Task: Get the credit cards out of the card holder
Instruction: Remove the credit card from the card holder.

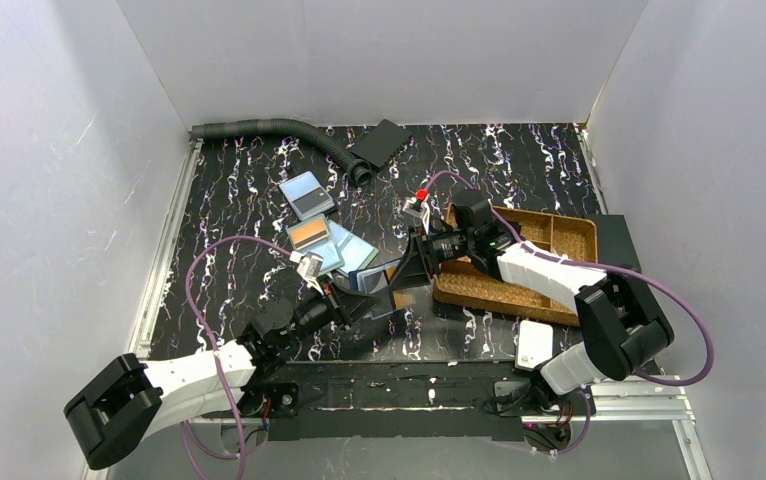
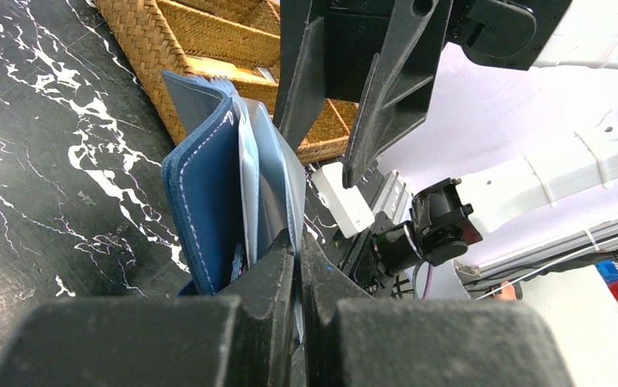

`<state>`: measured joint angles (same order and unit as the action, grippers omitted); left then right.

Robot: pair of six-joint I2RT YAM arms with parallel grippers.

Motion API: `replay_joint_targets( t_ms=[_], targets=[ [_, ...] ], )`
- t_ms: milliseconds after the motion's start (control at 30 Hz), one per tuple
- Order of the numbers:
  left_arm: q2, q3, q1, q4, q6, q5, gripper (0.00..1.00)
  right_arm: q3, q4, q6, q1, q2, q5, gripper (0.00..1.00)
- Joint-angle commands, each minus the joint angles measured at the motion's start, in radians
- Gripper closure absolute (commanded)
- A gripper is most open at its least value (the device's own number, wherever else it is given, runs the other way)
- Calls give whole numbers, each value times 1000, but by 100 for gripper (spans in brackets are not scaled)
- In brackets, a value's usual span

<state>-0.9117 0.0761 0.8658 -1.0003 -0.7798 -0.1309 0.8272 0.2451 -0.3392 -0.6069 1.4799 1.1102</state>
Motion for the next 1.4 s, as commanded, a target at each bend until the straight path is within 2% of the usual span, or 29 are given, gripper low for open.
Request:
replay_joint_targets(
  t_ms=[0, 267, 433, 533, 800, 933, 967, 1067, 1133, 1200, 1300, 1367],
  targets=[
    [10, 22, -1, -143, -1, -26, 100, 10, 43, -10, -8, 9, -7, 55],
    [28, -1, -1, -143, -5, 12, 100, 26, -38, 43, 1, 3, -77, 47],
    [27, 7, -1, -143, -2, 25, 100, 22, -19, 23, 1, 6, -55, 48],
    [12, 16, -1, -143, -3, 22, 100, 13, 43, -33, 0, 11, -18, 53],
    [-3, 20, -1, -146, -8, 21, 100, 12, 115, -100, -2, 32, 41, 76],
    [-2, 9, -1, -146, -15, 37, 100, 18, 105, -81, -1, 33, 48, 96],
    [0, 3, 0, -146, -22, 48, 98, 22, 84, -61, 0, 31, 43, 98],
    [25, -21, 0, -140, -38, 80, 88, 31, 32, -5, 13, 27, 35, 99],
    [54, -32, 0, -119, -50, 100, 77, 27, 31, 0, 24, 26, 33, 99],
    [82, -35, -1, -91, -50, 104, 70, 24, 33, 2, 30, 26, 31, 99],
    [114, -36, -4, -53, -52, 106, 71, 24, 35, 2, 30, 31, 34, 99],
    [123, -40, -6, -48, -55, 108, 78, 24, 36, 1, 30, 34, 37, 99]
  ],
)
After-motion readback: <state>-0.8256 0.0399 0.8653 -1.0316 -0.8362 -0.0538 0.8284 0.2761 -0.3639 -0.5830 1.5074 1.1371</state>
